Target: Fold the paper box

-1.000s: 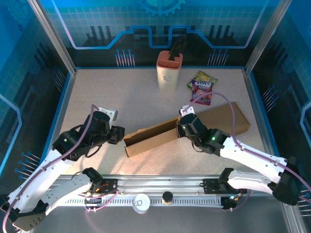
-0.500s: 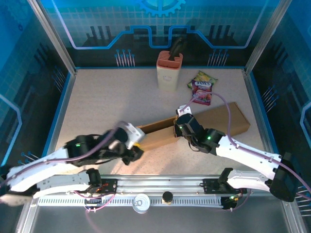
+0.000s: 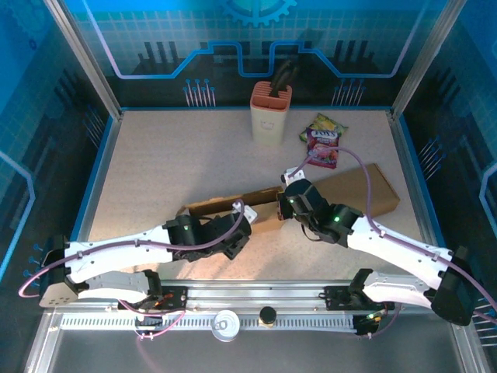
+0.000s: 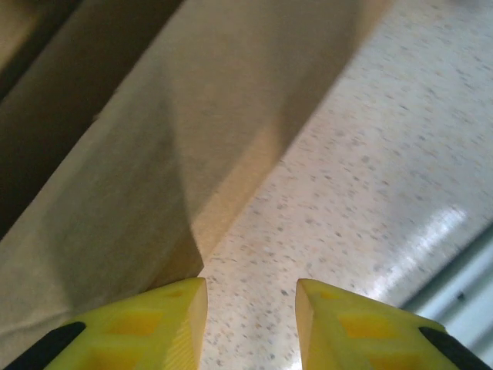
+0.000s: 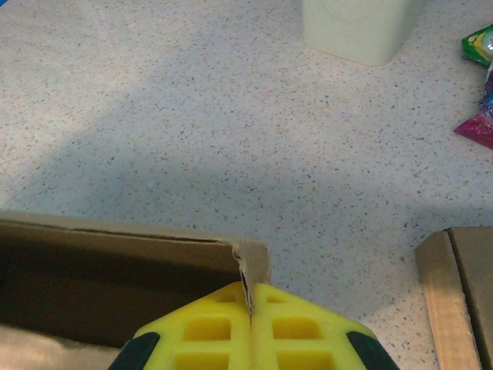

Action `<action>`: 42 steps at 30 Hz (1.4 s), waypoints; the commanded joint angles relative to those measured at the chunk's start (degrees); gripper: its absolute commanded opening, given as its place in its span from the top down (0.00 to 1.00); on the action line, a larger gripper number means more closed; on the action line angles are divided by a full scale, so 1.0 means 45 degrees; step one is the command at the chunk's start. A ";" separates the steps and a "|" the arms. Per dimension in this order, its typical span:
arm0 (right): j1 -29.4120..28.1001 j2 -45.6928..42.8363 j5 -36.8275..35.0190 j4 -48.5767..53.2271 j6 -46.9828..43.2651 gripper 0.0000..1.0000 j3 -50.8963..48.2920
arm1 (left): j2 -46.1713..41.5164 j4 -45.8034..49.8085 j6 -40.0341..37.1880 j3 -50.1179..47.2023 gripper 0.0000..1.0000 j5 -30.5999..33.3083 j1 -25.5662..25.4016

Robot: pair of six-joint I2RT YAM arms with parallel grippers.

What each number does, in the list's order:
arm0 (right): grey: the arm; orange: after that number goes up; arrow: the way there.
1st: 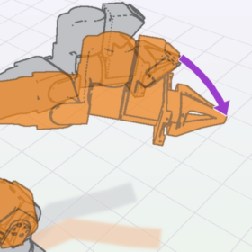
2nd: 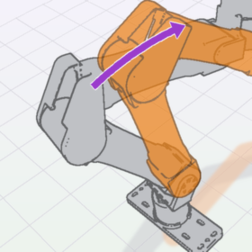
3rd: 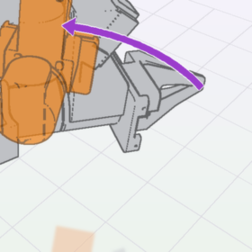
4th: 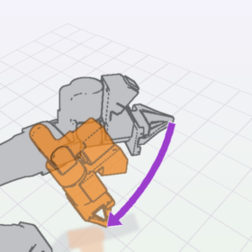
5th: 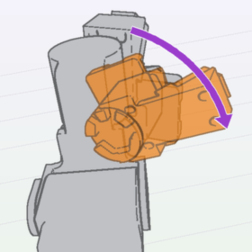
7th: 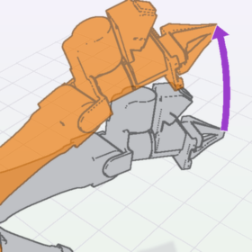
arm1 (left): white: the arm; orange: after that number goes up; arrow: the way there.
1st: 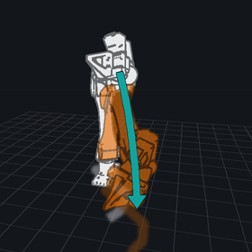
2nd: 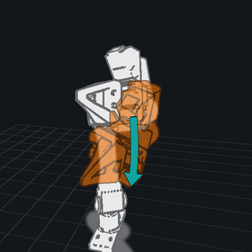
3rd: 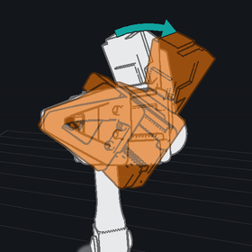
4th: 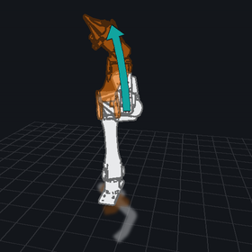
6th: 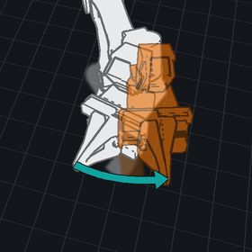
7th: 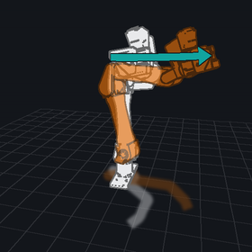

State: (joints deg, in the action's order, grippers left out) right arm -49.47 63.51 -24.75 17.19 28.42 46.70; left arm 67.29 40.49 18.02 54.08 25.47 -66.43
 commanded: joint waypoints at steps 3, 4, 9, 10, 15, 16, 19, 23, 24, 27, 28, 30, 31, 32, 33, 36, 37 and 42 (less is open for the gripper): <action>0.0441 -0.0359 0.2141 0.0994 -0.0019 1.00 0.0511 | -0.0230 -0.1366 0.0078 -0.0630 0.64 0.0782 0.0766; 0.0495 -0.0382 0.2330 0.1056 0.0021 1.00 0.0557 | -0.0184 -0.1488 -0.0019 -0.0632 0.64 0.0745 0.0893; 0.0562 -0.0176 0.2703 0.1652 0.0160 1.00 0.1117 | 0.0261 -0.2191 -0.0423 -0.0589 0.63 0.0462 0.1241; 0.0585 -0.0112 0.2660 0.1786 0.0204 1.00 0.1235 | 0.0396 -0.2285 -0.0467 -0.0540 0.62 0.0491 0.1281; 0.1070 -0.0034 0.2834 0.2038 0.0252 1.00 0.1324 | 0.0561 -0.2748 -0.0540 -0.0314 0.57 0.0558 0.1463; 0.1221 -0.0014 0.3004 0.2059 0.0201 1.00 0.1304 | 0.0565 -0.2831 -0.0509 -0.0322 0.56 0.0418 0.1616; 0.1515 0.0129 0.3434 0.2164 0.0016 1.00 0.1375 | 0.0632 -0.3068 -0.0601 -0.0334 0.54 0.0238 0.1825; 0.1736 0.0299 0.3760 0.2177 -0.0066 1.00 0.1429 | 0.0799 -0.3529 -0.0648 -0.0499 0.52 -0.0209 0.2147; 0.1736 0.0367 0.3811 0.2142 -0.0048 1.00 0.1458 | 0.0809 -0.3659 -0.0631 -0.0565 0.51 -0.0374 0.2234; 0.1737 0.0496 0.3938 0.2004 -0.0028 1.00 0.1434 | 0.0844 -0.4101 -0.0560 -0.0683 0.49 -0.0716 0.2530; 0.1746 0.0507 0.3938 0.2000 -0.0029 1.00 0.1439 | 0.0882 -0.4153 -0.0558 -0.0646 0.49 -0.0687 0.2589; 0.1772 0.0526 0.3987 0.1983 0.0022 1.00 0.1456 | 0.0986 -0.4236 -0.0606 -0.0560 0.49 -0.0602 0.2661; 0.1802 0.0565 0.4028 0.2028 0.0032 1.00 0.1521 | 0.1066 -0.4327 -0.0657 -0.0536 0.48 -0.0600 0.2726; 0.1805 0.0592 0.4073 0.2113 0.0065 1.00 0.1601 | 0.1115 -0.4430 -0.0693 -0.0514 0.48 -0.0611 0.2762; 0.1795 0.0630 0.4080 0.2223 0.0141 1.00 0.1724 | 0.1213 -0.4548 -0.0725 -0.0499 0.48 -0.0704 0.2823; 0.1795 0.0758 0.4172 0.2394 0.0448 1.00 0.1934 | 0.1581 -0.4707 -0.0840 -0.0352 0.48 -0.0815 0.2969; 0.1802 0.0817 0.4188 0.2430 0.0600 1.00 0.1959 | 0.1713 -0.4765 -0.0873 -0.0327 0.48 -0.0870 0.3048; 0.1862 0.1078 0.4095 0.2567 0.1112 1.00 0.2210 | 0.2206 -0.5032 -0.1100 0.0016 0.48 -0.1045 0.3258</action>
State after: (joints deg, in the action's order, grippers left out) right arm -41.54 67.02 -8.32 26.98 31.33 54.46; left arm 74.98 18.37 14.50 52.93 23.97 -52.07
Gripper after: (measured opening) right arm 0.041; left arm 0.520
